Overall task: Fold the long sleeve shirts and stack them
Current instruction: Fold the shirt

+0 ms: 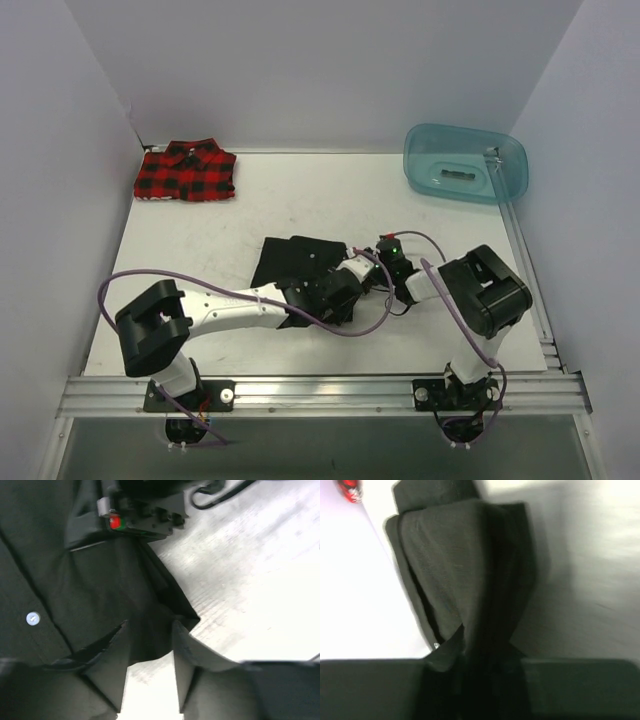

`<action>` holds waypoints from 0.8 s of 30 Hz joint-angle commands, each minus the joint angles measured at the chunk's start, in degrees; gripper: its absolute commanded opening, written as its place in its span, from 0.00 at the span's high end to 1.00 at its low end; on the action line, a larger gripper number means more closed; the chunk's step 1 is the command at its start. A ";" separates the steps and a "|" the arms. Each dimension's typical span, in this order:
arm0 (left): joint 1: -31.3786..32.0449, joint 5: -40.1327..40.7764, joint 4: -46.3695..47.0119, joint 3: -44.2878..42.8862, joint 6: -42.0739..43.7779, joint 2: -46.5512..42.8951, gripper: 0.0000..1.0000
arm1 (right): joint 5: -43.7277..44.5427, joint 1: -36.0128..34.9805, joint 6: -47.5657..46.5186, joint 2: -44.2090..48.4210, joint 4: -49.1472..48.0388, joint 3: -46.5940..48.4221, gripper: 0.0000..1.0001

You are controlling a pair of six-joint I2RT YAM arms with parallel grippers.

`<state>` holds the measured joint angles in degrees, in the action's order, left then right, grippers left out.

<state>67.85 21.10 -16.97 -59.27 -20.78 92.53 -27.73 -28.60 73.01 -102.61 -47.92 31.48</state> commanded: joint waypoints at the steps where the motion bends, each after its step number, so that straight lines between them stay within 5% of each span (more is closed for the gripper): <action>1: -2.19 -3.96 2.21 -1.56 -3.57 -1.56 0.49 | 2.06 1.88 -4.89 4.16 8.54 -1.51 0.96; 10: -18.00 -18.36 -2.18 -0.50 -5.59 -13.85 0.15 | -2.67 11.18 -21.40 14.36 29.88 2.78 1.00; 19: -47.15 -28.83 -13.88 0.81 2.48 -27.83 0.11 | 1.70 20.86 -48.63 22.53 71.18 24.57 1.00; 24: -55.72 -26.12 -13.53 9.06 5.39 -33.28 0.11 | 17.59 22.18 -59.37 24.74 94.82 41.52 1.00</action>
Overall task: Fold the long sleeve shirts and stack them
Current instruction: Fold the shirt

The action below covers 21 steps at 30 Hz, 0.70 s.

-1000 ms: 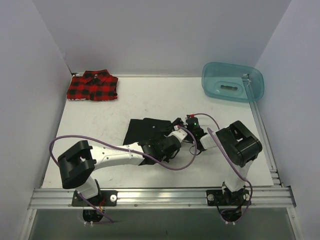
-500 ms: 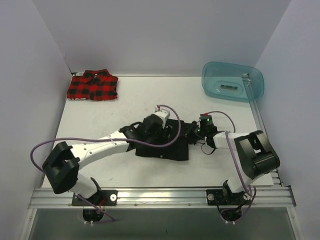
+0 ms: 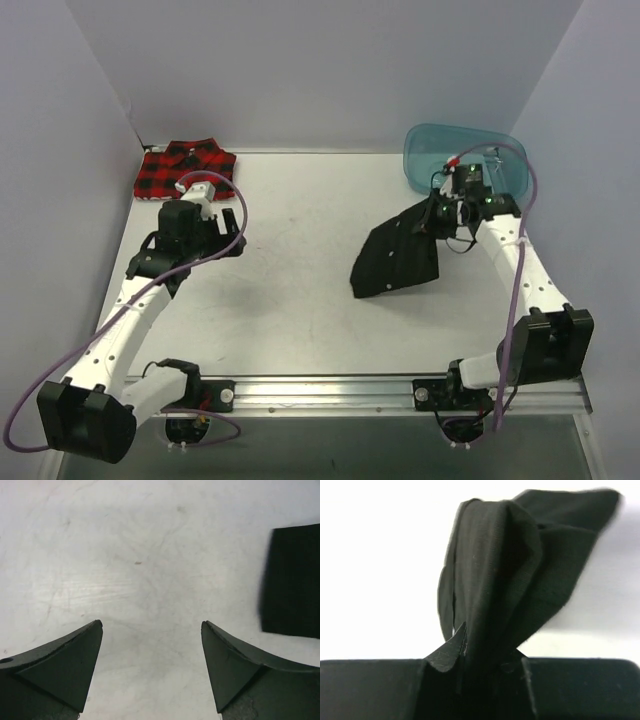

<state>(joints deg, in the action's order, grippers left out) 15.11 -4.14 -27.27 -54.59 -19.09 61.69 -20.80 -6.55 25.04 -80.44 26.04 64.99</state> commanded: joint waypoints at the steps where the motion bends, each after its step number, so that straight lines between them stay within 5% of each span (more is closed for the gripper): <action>1: -3.59 -0.35 -3.06 5.36 3.89 -2.97 0.11 | 13.30 0.13 -12.98 2.40 23.76 14.57 1.00; 5: -3.86 -0.96 -2.62 6.07 3.89 -4.03 0.11 | 28.23 -1.18 -17.12 -0.05 37.20 28.76 1.00; 10: -3.95 -0.78 -2.62 6.25 3.80 -4.83 0.11 | 48.44 -12.41 -18.27 -9.97 48.48 39.33 1.00; 16: -3.95 -0.52 -2.70 6.60 3.89 -5.97 0.10 | 54.02 -20.34 -11.18 -25.62 50.16 36.17 1.00; 21: -4.21 0.45 -2.79 6.60 4.06 -6.67 0.10 | 57.09 -31.49 -5.36 -44.16 51.74 42.47 1.00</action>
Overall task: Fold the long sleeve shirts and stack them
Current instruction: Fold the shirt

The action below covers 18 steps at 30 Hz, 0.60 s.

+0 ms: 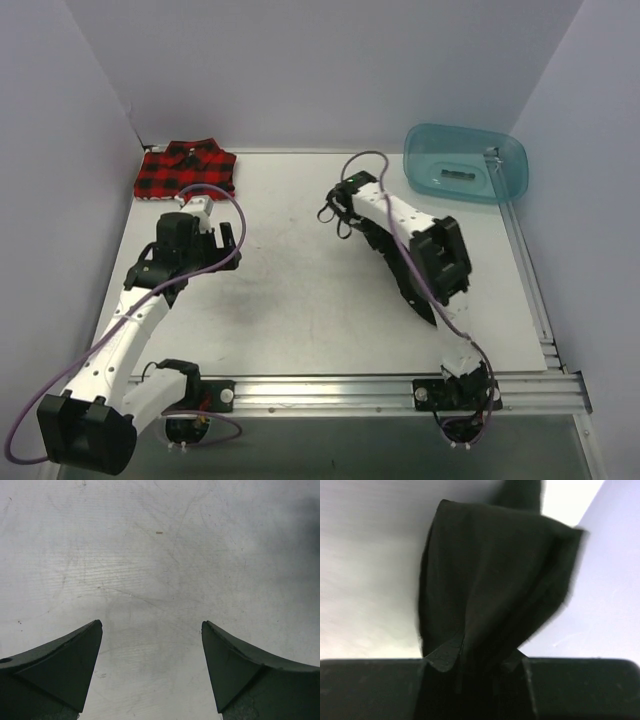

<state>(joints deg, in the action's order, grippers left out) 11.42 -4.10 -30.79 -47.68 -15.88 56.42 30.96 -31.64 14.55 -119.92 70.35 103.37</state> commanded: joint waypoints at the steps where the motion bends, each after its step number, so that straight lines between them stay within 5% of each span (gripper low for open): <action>1: -0.52 0.84 0.73 -0.31 0.85 -1.49 0.10 | 5.43 -7.90 6.19 -9.58 8.31 5.94 1.00; 6: -0.87 1.11 0.55 -0.13 0.85 -1.84 0.10 | 4.55 -15.98 9.52 -19.11 12.00 13.78 1.00; 14: -1.40 1.20 0.64 -0.13 0.59 -2.46 0.10 | 4.28 -21.09 15.51 -21.41 11.04 13.79 1.00; 18: -1.66 1.20 0.64 -0.04 0.50 -2.55 0.10 | 3.67 -22.76 16.48 -21.67 9.99 14.40 0.91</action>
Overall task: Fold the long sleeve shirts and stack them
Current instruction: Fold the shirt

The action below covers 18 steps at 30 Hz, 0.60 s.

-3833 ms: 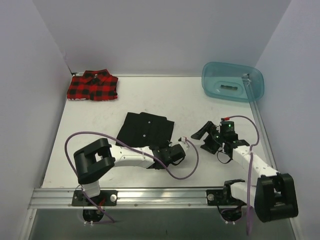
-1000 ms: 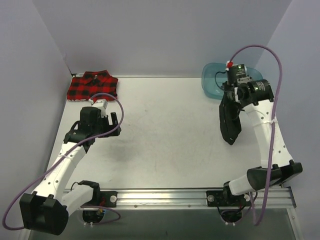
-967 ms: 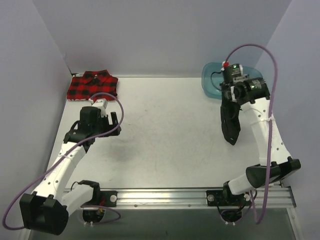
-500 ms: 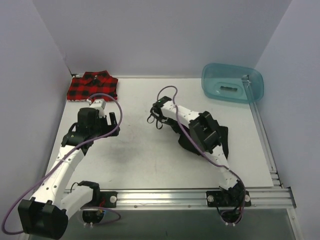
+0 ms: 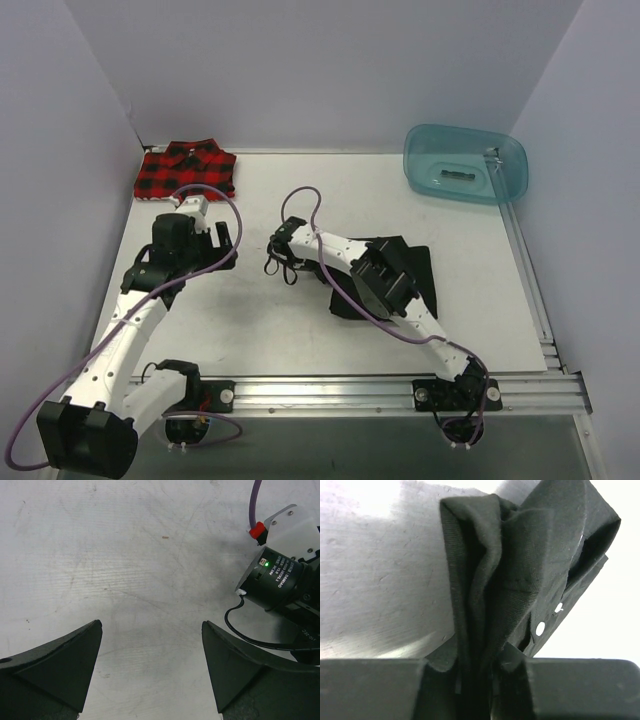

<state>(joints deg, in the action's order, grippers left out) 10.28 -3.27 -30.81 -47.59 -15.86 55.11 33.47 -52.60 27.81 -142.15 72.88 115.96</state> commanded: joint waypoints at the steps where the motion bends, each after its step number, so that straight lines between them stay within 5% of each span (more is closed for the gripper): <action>1: -0.70 0.54 0.75 -0.13 0.39 -1.32 0.10 | 0.98 -2.33 3.65 0.29 7.36 2.16 0.88; 9: -1.32 0.02 1.10 0.13 -0.23 -2.38 0.10 | -2.53 -6.55 1.37 2.40 2.88 3.65 0.54; 18: -1.32 -3.14 1.19 -0.48 -5.75 -6.51 0.09 | -12.28 -7.88 -0.92 16.71 -3.97 3.49 0.43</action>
<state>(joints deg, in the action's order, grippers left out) 9.26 -3.99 -30.65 -47.09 -18.20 50.83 23.57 -61.32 26.96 -133.60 67.94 118.41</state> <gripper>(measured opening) 0.907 0.566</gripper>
